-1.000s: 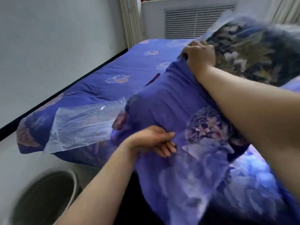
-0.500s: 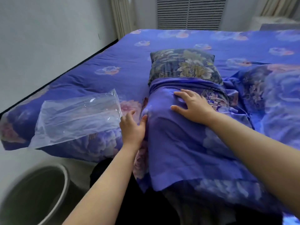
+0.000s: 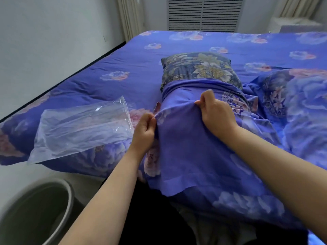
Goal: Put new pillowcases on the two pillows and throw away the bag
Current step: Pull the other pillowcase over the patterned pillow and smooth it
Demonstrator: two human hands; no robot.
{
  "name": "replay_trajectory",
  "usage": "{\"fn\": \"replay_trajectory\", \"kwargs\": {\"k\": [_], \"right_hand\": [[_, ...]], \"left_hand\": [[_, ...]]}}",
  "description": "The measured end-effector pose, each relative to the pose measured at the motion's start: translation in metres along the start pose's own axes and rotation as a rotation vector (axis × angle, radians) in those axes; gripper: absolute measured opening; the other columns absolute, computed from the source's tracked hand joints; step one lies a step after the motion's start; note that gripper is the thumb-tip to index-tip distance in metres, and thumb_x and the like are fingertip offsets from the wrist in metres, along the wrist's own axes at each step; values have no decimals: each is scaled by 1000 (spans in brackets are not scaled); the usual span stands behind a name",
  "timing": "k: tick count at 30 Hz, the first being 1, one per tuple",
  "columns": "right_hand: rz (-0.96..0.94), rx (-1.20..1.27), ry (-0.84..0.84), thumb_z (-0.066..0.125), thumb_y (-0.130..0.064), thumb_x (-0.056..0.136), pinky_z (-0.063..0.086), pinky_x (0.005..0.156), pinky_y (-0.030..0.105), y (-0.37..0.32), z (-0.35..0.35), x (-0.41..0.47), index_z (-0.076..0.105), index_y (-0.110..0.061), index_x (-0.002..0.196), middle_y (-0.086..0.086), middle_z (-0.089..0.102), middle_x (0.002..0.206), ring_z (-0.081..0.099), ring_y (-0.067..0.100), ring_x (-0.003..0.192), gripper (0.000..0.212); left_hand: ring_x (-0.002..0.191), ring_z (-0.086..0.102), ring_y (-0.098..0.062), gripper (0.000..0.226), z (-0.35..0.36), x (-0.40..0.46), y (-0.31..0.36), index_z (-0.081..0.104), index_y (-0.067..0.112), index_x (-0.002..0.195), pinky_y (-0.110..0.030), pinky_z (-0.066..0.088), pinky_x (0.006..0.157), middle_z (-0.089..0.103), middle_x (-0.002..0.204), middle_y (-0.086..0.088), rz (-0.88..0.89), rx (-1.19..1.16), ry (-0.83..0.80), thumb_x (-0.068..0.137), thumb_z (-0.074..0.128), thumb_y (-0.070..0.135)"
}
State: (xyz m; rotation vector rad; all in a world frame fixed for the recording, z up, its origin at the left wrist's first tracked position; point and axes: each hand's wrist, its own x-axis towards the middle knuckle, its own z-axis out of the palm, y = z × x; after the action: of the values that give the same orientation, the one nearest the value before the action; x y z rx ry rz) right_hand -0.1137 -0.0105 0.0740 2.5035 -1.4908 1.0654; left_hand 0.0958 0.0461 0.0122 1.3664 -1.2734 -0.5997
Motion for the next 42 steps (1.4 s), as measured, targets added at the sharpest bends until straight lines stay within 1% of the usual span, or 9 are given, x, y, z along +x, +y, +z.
{"fn": "replay_trajectory", "kwargs": {"k": [7, 12, 18, 24, 31, 34, 36, 38, 42], "right_hand": [[288, -99, -305, 42, -38, 98, 41, 76, 43, 37, -26, 8, 45, -12, 108, 23, 65, 105, 59, 40, 98, 28], [-93, -76, -284, 37, -60, 85, 40, 84, 40, -3, -11, -1, 60, -19, 103, 8, 63, 106, 53, 31, 104, 50], [-146, -358, -667, 42, -56, 92, 42, 85, 36, -35, 22, -10, 57, -18, 114, 3, 61, 117, 51, 25, 113, 47], [57, -211, -483, 49, -47, 92, 40, 77, 34, -35, 28, 15, 54, -24, 118, 1, 52, 125, 51, 25, 114, 35], [266, -177, -512, 49, -75, 76, 27, 109, 48, 0, 19, 40, 22, -31, 148, -7, 1, 158, 9, 27, 142, 89], [304, -356, -491, 37, -87, 69, 2, 113, 57, 11, 22, 60, 14, -26, 150, -3, -8, 159, -4, 28, 145, 104], [305, -395, -482, 36, -90, 65, -3, 113, 55, 15, 25, 68, 23, -17, 147, 6, 6, 159, -1, 28, 146, 111], [312, -322, -493, 41, -87, 66, 25, 109, 46, 13, 23, 74, 34, -10, 136, 14, 43, 143, 36, 28, 136, 104], [204, -271, -602, 44, -73, 81, 42, 77, 35, 2, 14, 58, 53, -13, 108, 12, 62, 116, 58, 29, 104, 66]], "left_hand": [[52, 27, -10, 24, 30, 20, 23, 46, 21, 73, -23, 25, 48, 41, 56, -6, 3, -42, -388, 95, 51, 13], [66, 44, -11, 14, 39, 13, 13, 55, 23, 75, -24, 36, 62, 57, 69, -3, -26, -112, -400, 87, 54, 17], [93, 57, -18, 27, 24, 25, -39, 59, 10, 99, -29, 47, 79, 62, 102, -8, -498, 13, -16, 94, 52, 36], [100, 57, -22, 37, 33, 41, -48, 58, 7, 118, -33, 46, 93, 62, 104, -12, -622, -38, -218, 99, 43, 35], [31, 40, -9, 39, 41, 80, -41, 54, 9, 70, -11, 25, 32, 47, 37, 1, -753, -230, 28, 99, 28, 3], [82, 63, -30, 34, 54, 83, -31, 63, -3, 92, -24, 49, 64, 67, 87, -22, -675, -72, 62, 101, 37, 17], [112, 55, -36, 37, 62, 79, -23, 57, -10, 113, -35, 44, 86, 59, 118, -27, -652, -34, 48, 101, 38, 20], [117, 52, -35, 34, 64, 82, -19, 53, -10, 119, -35, 40, 90, 56, 125, -26, -646, -21, 51, 100, 37, 13], [104, 59, -32, 17, 48, 99, -33, 63, 6, 87, -38, 46, 90, 60, 100, -19, -653, -97, 191, 88, 46, 8]]}}
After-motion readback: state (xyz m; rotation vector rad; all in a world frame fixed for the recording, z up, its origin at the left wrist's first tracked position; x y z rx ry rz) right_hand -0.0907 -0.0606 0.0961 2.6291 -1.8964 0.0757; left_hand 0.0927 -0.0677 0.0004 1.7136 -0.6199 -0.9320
